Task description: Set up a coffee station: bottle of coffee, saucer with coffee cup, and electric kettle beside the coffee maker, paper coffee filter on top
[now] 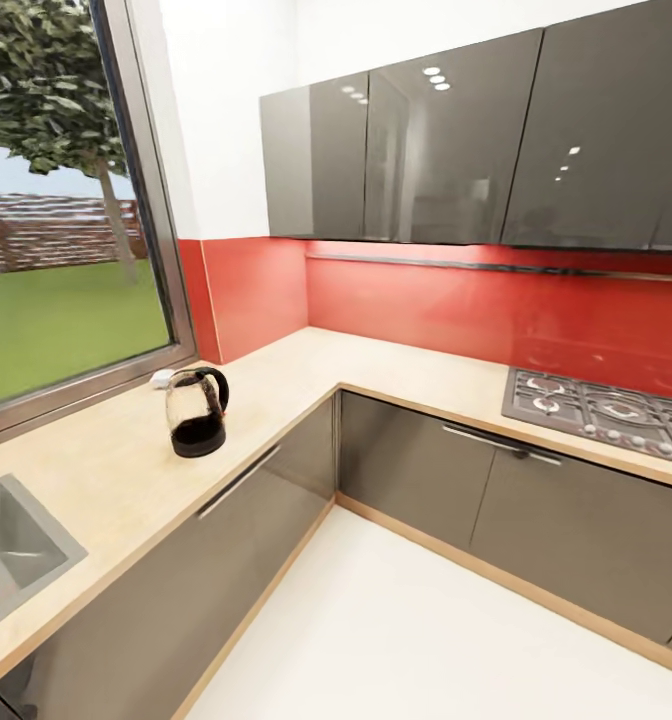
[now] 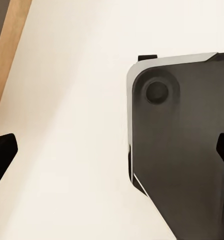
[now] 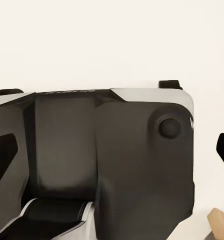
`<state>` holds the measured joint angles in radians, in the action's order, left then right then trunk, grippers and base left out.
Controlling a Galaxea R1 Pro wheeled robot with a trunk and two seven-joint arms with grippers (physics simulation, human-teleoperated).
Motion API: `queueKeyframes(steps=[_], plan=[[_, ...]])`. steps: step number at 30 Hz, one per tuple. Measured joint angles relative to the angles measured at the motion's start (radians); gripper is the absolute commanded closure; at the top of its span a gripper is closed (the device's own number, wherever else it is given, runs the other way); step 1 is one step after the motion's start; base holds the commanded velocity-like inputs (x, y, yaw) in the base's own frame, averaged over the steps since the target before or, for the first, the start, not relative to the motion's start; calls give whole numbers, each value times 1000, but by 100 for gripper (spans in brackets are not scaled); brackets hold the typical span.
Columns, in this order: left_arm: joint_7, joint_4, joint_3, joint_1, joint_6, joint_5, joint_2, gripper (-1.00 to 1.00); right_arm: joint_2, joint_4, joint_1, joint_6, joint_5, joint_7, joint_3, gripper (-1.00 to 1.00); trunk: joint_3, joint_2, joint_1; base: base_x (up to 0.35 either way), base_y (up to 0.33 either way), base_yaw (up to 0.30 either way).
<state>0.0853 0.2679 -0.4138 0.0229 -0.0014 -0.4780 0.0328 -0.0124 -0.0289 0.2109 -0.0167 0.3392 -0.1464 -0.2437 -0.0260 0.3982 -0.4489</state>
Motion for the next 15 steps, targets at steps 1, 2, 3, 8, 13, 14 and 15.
queueKeyframes(steps=[1,2,3,8,13,14,15], plan=[[0,0,0,0,0,0,0,-100,0,0,0,0,0,0,0,-100,0,0,0,289,-205,0],[0,0,0,0,0,0,0,-100,0,0,0,0,0,0,0,-100,0,0,0,288,-206,0],[0,0,0,0,0,0,0,-100,0,0,0,0,0,0,0,-100,0,0,0,287,-206,0],[0,0,0,0,0,0,0,-100,0,0,0,0,0,0,0,-100,0,0,0,286,-207,0],[0,0,-1,0,-1,0,0,-100,1,0,0,0,0,-1,0,-100,0,0,0,285,-208,0],[0,0,-1,0,-1,0,0,-100,1,0,0,0,0,-1,0,-100,0,0,0,285,-208,0],[0,0,-1,0,-1,0,0,-100,1,0,0,0,0,-1,0,-100,0,0,0,285,-208,0]])
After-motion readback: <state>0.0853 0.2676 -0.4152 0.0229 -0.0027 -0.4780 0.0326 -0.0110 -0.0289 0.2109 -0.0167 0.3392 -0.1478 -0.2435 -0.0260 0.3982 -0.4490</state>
